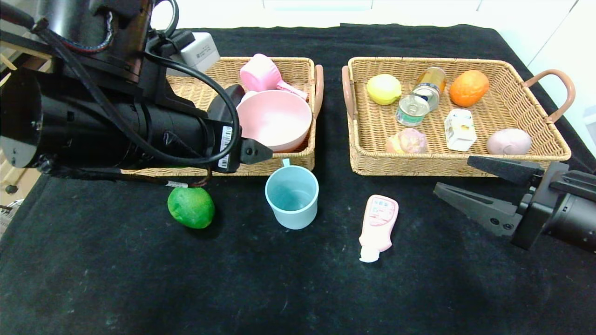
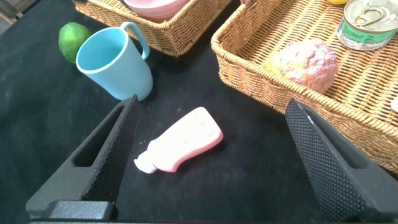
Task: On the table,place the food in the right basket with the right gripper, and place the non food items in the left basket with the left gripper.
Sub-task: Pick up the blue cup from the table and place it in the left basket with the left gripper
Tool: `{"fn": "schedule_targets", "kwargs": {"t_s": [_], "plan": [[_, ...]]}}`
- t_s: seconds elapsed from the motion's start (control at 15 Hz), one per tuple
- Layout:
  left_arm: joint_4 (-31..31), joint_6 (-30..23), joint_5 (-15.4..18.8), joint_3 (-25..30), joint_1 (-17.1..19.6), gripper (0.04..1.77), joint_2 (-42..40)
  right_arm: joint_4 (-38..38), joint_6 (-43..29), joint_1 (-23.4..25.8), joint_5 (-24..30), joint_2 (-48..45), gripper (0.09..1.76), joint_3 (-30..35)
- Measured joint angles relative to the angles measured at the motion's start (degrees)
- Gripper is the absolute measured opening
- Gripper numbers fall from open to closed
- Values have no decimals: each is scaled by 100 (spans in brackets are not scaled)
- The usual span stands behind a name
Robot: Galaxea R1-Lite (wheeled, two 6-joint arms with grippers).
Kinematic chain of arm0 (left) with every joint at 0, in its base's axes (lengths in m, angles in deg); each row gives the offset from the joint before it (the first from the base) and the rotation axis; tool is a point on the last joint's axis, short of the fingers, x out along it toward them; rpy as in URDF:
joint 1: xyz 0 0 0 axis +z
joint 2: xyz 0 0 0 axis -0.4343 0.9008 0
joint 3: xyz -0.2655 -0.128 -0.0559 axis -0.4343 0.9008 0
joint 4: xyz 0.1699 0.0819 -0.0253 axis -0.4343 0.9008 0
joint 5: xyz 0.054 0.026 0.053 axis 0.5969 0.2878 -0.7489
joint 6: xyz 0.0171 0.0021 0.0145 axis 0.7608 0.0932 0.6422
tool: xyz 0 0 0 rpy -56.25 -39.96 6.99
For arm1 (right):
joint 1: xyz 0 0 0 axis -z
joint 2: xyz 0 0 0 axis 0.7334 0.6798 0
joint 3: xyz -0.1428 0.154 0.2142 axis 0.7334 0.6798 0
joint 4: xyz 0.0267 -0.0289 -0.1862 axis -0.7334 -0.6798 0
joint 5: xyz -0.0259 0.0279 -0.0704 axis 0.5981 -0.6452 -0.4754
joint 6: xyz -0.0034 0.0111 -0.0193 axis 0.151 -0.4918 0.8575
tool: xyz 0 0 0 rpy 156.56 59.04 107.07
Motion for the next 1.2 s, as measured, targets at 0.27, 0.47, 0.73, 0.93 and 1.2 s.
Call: {"fn": "schedule_targets", "kwargs": {"t_s": [0.27, 0.47, 0.73, 0.93, 1.2], "plan": [[343, -364, -239, -32, -457, 167, 183, -2, -2, 0, -1, -13, 171, 0], [321, -457, -367, -39, -551, 169, 416, 0, -2, 0, 0, -22, 171, 0], [310, -855, -523, -150, -566, 170, 723, -2, -2, 0, -1, -24, 171, 0], [289, -874, -521, -177, -566, 170, 880, -2, -2, 0, 0, -24, 171, 0], [260, -1001, -501, -199, -541, 170, 1047, -2, -5, 6, 0, -24, 171, -6]]}}
